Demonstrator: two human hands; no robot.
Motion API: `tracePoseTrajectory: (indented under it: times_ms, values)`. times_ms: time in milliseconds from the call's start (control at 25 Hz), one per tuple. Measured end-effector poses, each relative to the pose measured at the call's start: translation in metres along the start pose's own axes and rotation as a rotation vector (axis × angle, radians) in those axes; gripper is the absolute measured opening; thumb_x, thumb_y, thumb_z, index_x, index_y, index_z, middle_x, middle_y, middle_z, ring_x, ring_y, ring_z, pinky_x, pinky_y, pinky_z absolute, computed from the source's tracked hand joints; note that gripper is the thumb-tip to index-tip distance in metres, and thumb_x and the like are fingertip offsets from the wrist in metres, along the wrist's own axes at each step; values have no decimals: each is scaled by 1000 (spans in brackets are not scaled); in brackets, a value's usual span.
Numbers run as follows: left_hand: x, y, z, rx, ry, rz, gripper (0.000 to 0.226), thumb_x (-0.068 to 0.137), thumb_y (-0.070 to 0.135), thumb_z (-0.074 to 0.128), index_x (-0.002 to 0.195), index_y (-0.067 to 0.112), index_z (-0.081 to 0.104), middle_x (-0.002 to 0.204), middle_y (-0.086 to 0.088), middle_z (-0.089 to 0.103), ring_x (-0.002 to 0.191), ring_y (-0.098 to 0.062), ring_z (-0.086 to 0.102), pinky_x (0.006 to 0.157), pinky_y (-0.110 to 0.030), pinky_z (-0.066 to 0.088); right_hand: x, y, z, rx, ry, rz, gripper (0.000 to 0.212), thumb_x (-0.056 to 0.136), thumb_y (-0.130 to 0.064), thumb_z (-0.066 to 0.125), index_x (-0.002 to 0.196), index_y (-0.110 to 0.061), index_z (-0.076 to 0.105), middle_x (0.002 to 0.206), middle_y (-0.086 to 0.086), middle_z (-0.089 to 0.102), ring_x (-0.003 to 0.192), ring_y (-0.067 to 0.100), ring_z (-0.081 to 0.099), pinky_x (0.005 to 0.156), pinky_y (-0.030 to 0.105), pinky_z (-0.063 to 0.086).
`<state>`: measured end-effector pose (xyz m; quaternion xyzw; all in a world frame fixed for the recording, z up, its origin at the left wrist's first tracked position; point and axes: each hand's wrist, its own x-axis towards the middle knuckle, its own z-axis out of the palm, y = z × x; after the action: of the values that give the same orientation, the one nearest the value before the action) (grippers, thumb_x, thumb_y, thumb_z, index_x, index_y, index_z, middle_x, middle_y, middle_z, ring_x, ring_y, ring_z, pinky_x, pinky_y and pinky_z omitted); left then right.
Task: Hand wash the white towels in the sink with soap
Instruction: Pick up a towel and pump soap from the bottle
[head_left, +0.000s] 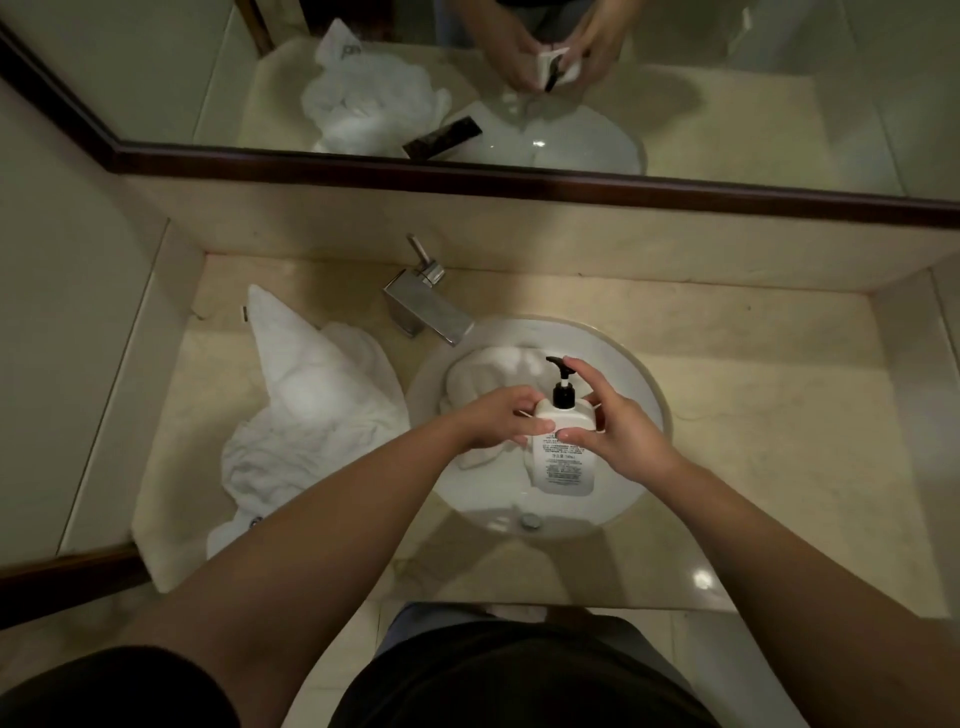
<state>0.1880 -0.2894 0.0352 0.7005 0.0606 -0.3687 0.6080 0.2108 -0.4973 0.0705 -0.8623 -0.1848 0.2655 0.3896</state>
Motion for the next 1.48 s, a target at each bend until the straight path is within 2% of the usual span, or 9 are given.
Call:
tracePoseTrajectory:
  times_ms: [240, 400, 480, 680, 800, 920, 1040, 1160, 1480]
  values:
    - [4, 10, -3, -2, 5, 14, 40, 96, 14, 64, 134, 6, 52, 120, -3, 62, 105, -13, 60, 88, -29, 52, 4, 0, -1, -42, 56, -14, 85, 82, -20, 79, 145, -49, 30, 100, -24, 55, 76, -1, 59, 74, 19, 46]
    - [6, 14, -1, -5, -7, 10, 36, 97, 14, 63, 131, 8, 53, 116, 0, 63, 101, -10, 60, 88, -30, 51, 4, 3, -4, -14, 62, 9, 83, 82, -19, 79, 145, -45, 32, 92, -24, 58, 71, 11, 60, 71, 24, 47]
    - [7, 16, 1, -2, -2, 10, 35, 97, 14, 63, 130, 8, 54, 115, 1, 63, 100, -9, 60, 84, -26, 50, 4, 5, -5, -25, 66, 0, 84, 82, -20, 79, 146, -46, 32, 95, -27, 56, 73, 7, 60, 73, 24, 47]
    - [12, 27, 9, 26, 38, 27, 36, 95, 15, 66, 128, 6, 56, 107, 2, 63, 91, -7, 60, 76, -19, 49, -2, 13, -18, -21, 79, -16, 91, 84, -26, 78, 150, -51, 20, 109, -10, 62, 80, 9, 60, 78, 32, 52]
    - [21, 39, 19, 74, 94, 73, 37, 91, 15, 72, 124, 7, 58, 108, -1, 65, 95, -13, 62, 79, -22, 49, -7, 20, -30, 19, 130, 38, 95, 82, -26, 79, 152, -43, 18, 106, -8, 59, 87, 12, 61, 78, 27, 50]
    - [32, 55, 34, 128, 153, 123, 36, 88, 21, 75, 119, 13, 58, 109, 0, 66, 96, -14, 64, 76, -17, 50, -11, 34, -50, 140, 179, 168, 65, 77, -29, 83, 133, -29, 50, 101, -7, 62, 93, 17, 64, 78, 23, 51]
    - [44, 77, 54, 279, 176, 154, 46, 86, 33, 76, 124, 15, 58, 110, 7, 64, 94, -4, 61, 68, -8, 46, -18, 50, -77, 152, 142, 199, 46, 78, -28, 82, 116, -33, 56, 99, -12, 63, 90, 1, 61, 76, 19, 47]
    - [62, 90, 72, 375, 179, 175, 53, 84, 36, 77, 130, 18, 56, 122, 5, 63, 109, -9, 59, 80, -17, 46, -25, 68, -101, 153, 109, 200, 44, 79, -24, 81, 116, -25, 59, 92, -16, 61, 81, -5, 59, 70, 11, 41]
    - [138, 124, 114, 466, 163, 174, 59, 87, 29, 76, 138, 13, 50, 135, -4, 58, 122, -19, 58, 100, -34, 48, -24, 126, -152, 109, 244, 250, 54, 76, -33, 83, 122, -16, 61, 108, -6, 66, 91, 12, 63, 77, 27, 49]
